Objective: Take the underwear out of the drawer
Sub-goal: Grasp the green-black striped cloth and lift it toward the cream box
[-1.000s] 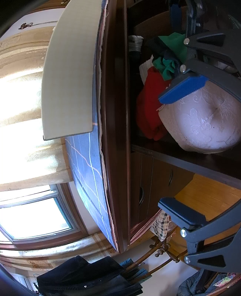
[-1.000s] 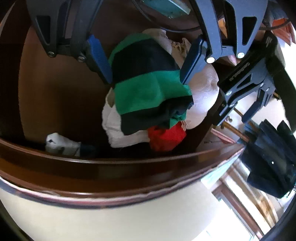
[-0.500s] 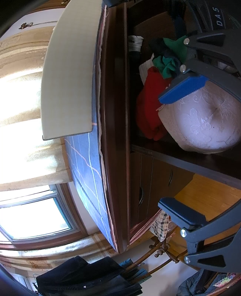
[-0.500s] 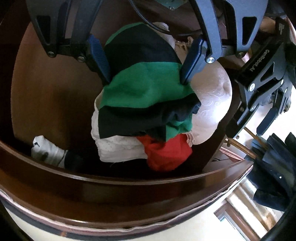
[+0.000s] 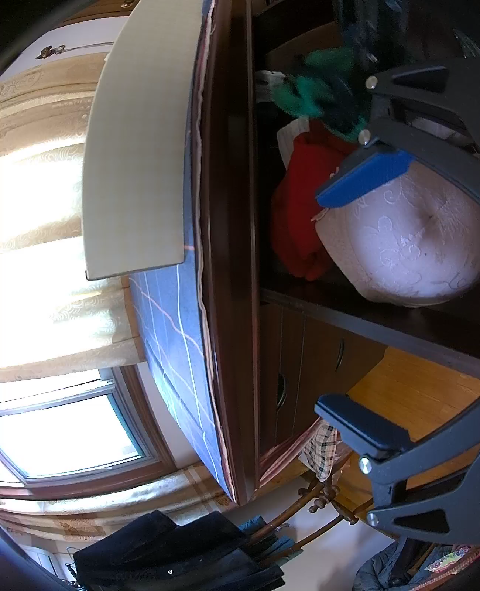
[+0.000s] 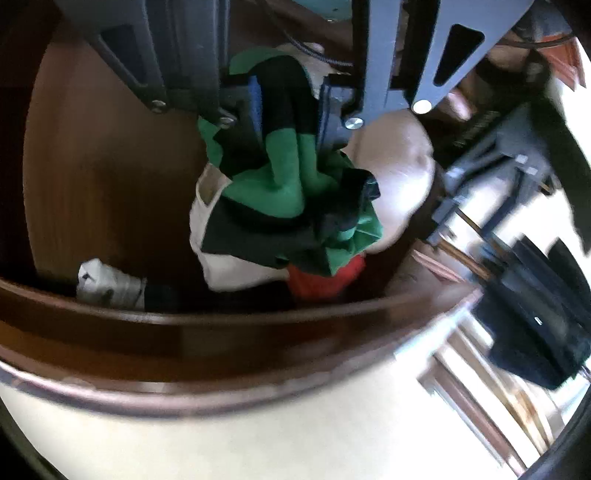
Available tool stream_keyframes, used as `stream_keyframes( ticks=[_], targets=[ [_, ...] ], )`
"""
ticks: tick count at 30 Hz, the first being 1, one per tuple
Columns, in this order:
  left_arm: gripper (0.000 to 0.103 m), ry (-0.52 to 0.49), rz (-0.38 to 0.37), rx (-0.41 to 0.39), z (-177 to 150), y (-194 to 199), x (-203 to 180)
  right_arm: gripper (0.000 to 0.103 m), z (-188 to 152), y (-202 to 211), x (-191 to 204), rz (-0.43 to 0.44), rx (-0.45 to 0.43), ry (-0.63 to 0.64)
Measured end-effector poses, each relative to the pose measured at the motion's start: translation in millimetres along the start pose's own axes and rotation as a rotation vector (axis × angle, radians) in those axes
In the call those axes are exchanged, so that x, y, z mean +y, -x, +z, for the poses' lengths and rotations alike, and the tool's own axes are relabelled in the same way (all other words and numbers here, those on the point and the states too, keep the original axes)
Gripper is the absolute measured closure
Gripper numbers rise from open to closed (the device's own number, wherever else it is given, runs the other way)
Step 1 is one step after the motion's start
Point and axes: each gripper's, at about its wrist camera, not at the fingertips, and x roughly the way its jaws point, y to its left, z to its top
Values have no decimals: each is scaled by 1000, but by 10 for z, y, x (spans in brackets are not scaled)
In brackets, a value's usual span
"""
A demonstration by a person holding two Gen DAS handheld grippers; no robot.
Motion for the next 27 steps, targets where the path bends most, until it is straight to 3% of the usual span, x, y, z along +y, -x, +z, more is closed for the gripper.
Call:
stream_keyframes(
  ticks=[6,12,20,27],
  targets=[
    [0,-2,1,0,-1,0,2,80,-5,388,-58,120,-155,-30],
    [0,-3,1,0,-1,0,3,80,104,970,63,149,-358,21],
    [0,-4,2,-2,-3,3,6,80,493,1443,140,83,-541,54],
    [0,-9,1,-2,-2,6,5,80,942,1589,95,3,-665,39]
  ],
)
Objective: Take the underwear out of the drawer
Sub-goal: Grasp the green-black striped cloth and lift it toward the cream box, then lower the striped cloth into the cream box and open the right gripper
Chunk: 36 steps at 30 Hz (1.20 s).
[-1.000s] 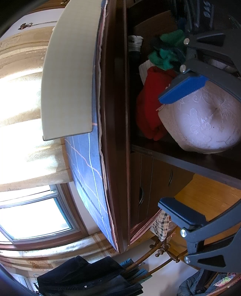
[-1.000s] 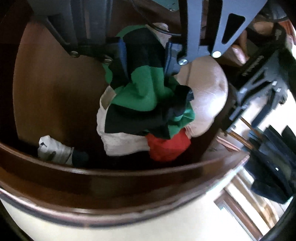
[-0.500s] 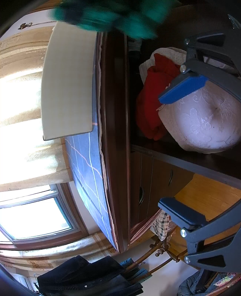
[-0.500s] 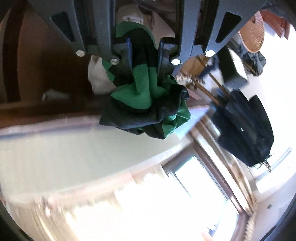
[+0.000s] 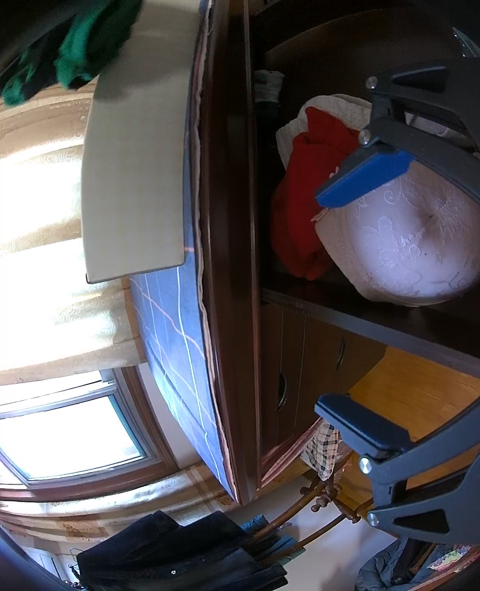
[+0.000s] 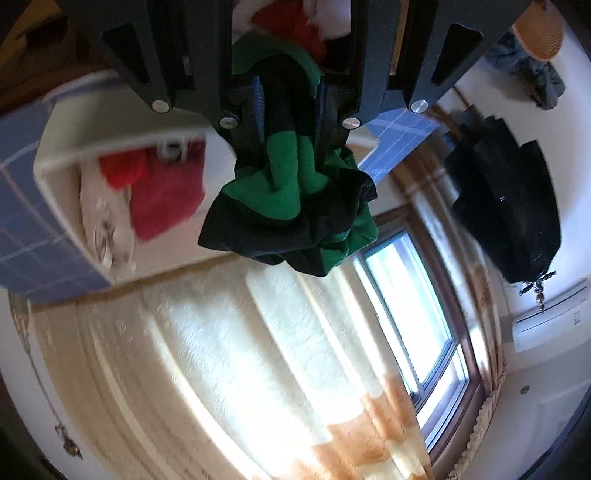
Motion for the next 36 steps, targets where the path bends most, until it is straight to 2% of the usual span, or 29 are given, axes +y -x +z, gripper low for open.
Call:
stream_keyframes(
  ticks=[10,14,29,36],
  targets=[
    [0,-10,-5,10,13,-16,-27,80,312,-529,-108,-108,-42,27],
    [0,-10,-5,14,18,-24,-22,80,348,-773,-234,-128,-13,-2],
    [0,-8,-6,14,18,-32,-29,80,127,-1295,-328,-175,94,-38],
    [0,-8,-8,13,14,-38,-36,80,31,-1409,-283,-213,118,13]
  ],
)
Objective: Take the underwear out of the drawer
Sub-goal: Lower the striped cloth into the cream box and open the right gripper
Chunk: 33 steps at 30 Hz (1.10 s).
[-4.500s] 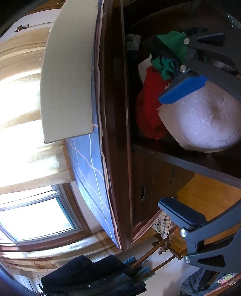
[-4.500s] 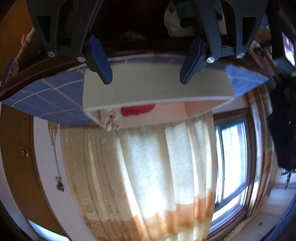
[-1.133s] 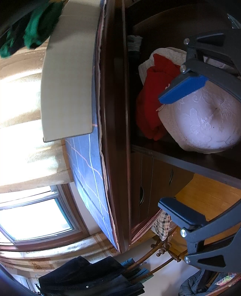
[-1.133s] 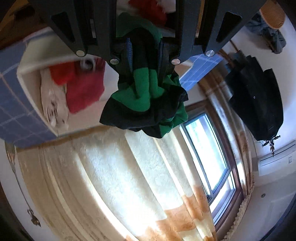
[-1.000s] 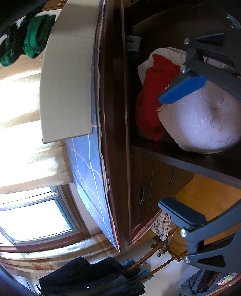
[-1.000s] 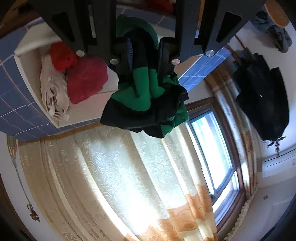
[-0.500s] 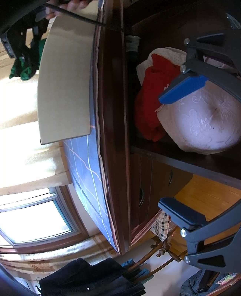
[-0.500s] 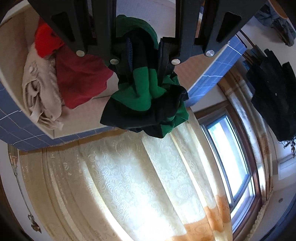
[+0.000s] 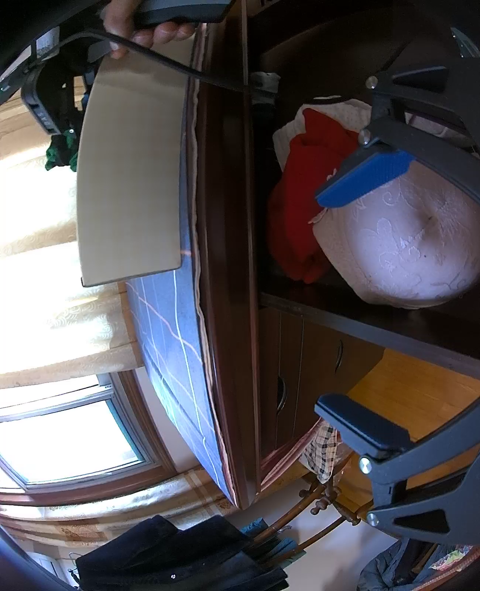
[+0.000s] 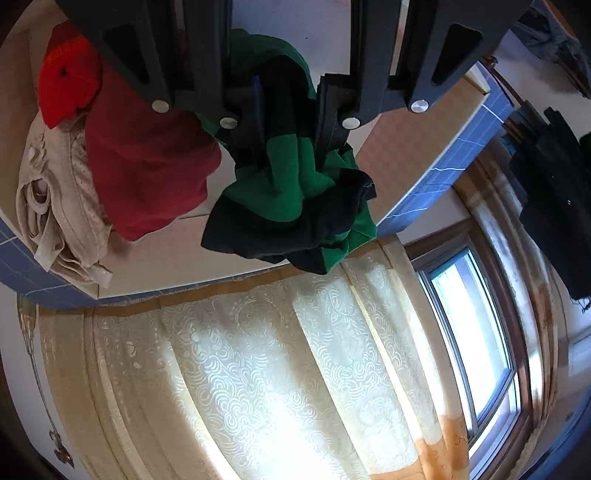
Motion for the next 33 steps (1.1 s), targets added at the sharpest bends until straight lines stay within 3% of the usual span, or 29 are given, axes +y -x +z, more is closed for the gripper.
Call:
stream_keyframes(
  ticks=[17,18,20,22,23,27,33],
  targets=[
    [0,0,1,-2,-9,1,4,76,-29,-134,70,-35,88,35],
    [0,1,1,-1,-9,2,5,72,-31,-142,79,-38,93,40],
    [0,1,2,-2,-9,3,5,53,-52,-152,139,-58,90,83],
    [0,1,2,-2,-9,2,3,5,-74,-117,185,-76,55,110],
    [0,1,2,-2,-9,2,5,1,-103,-91,213,-89,23,127],
    [0,1,1,-1,-10,2,4,1,-179,-23,290,-119,-81,209],
    [0,1,1,-1,-12,0,1,1,-175,-23,312,-135,-95,220]
  ],
)
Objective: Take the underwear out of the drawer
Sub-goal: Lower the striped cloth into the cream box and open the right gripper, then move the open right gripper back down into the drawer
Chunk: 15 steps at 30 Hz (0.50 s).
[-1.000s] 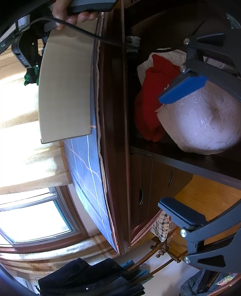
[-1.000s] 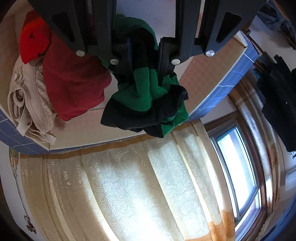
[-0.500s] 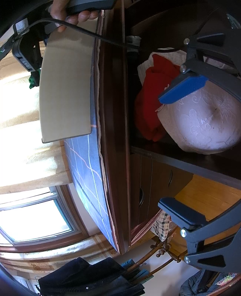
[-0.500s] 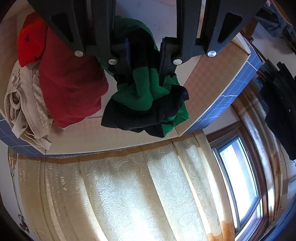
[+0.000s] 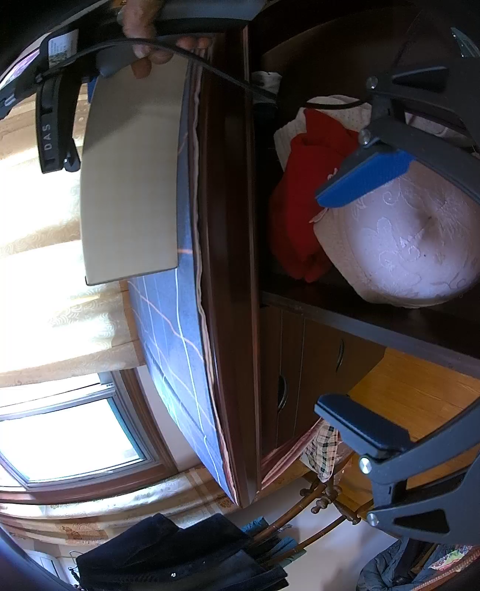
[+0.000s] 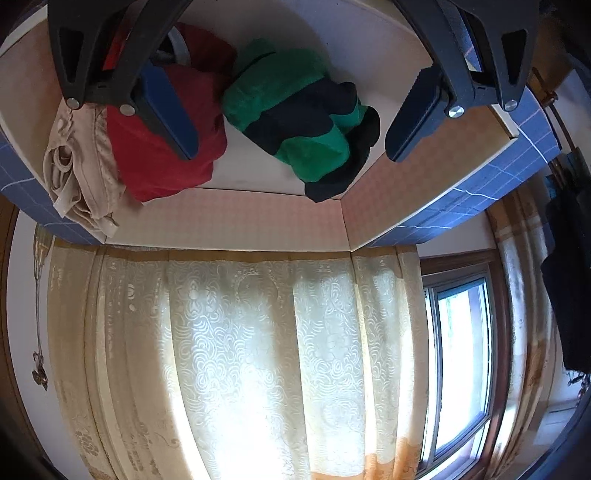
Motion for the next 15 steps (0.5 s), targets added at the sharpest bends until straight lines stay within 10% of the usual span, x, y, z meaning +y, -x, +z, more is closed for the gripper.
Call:
stream_keyframes(
  ticks=[15],
  targets=[
    [0,3,0,0,-2,14,-2,1,-16,26,-56,78,22,-54]
  ],
)
